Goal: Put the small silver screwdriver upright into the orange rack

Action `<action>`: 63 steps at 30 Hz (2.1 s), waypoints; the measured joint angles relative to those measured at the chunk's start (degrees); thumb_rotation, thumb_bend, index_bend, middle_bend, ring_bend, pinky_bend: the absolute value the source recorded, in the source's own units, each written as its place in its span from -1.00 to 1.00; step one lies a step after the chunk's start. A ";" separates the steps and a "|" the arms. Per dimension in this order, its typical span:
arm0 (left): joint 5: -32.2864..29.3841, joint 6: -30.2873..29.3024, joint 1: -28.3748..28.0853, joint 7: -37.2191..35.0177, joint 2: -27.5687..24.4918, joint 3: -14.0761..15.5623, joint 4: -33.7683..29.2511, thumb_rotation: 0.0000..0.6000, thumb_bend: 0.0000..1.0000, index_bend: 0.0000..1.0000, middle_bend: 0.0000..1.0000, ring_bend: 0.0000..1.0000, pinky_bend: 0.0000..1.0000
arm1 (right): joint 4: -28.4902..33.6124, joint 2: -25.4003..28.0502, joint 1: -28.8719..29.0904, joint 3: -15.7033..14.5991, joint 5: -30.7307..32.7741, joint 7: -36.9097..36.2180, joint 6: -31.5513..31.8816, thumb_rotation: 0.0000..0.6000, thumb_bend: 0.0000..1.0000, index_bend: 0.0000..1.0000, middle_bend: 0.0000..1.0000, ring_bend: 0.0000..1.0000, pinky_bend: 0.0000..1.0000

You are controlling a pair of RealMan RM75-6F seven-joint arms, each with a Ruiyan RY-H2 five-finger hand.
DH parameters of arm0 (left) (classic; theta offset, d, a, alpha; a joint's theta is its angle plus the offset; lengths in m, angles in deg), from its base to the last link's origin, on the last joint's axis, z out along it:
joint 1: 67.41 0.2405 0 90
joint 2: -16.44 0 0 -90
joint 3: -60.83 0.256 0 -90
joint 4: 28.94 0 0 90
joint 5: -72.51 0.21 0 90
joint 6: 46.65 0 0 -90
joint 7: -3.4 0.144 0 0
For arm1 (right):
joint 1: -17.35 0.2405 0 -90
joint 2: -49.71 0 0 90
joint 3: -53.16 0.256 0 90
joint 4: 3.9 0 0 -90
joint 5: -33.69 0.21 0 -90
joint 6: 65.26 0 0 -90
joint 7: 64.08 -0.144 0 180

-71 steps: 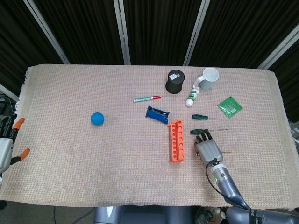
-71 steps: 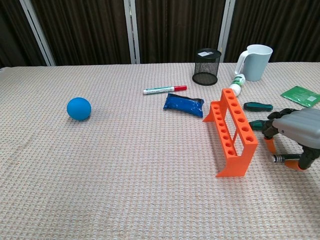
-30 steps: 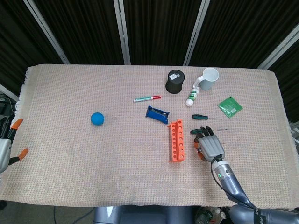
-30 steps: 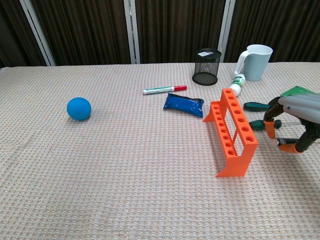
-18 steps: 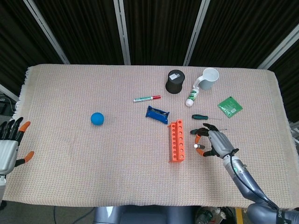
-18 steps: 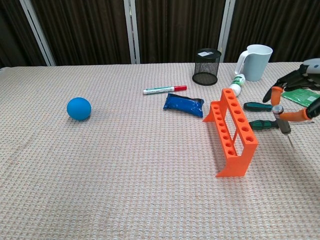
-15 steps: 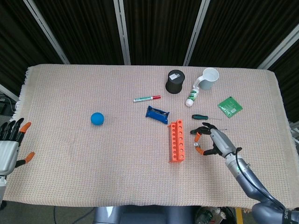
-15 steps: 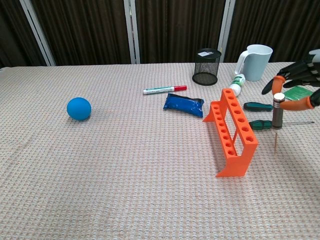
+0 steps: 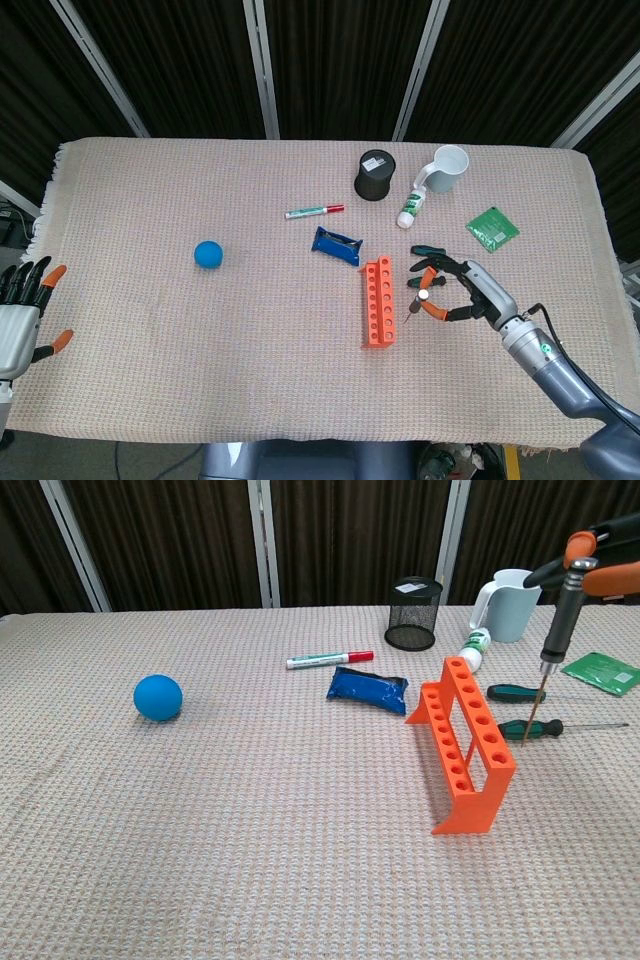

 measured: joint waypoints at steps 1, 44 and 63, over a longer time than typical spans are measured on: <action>-0.03 0.07 -0.03 0.07 0.01 0.00 -0.04 1.00 -0.61 -0.77 -1.00 -1.00 -1.00 | -0.15 0.31 0.16 -0.08 -0.68 -1.26 0.28 1.00 -0.11 0.28 -0.45 -0.86 -0.98; -1.65 1.11 -0.43 -0.36 0.58 -0.34 0.89 1.00 -0.61 -0.78 -1.00 -1.00 -1.00 | 0.63 0.41 8.63 -6.39 0.79 -1.00 1.99 1.00 -0.09 0.29 -0.45 -0.86 -0.98; -1.64 0.85 -0.36 -0.08 0.34 -0.37 0.58 1.00 -0.61 -0.78 -1.00 -1.00 -1.00 | -1.09 -3.08 8.90 -7.77 1.80 2.34 3.90 1.00 -0.09 0.29 -0.45 -0.87 -0.98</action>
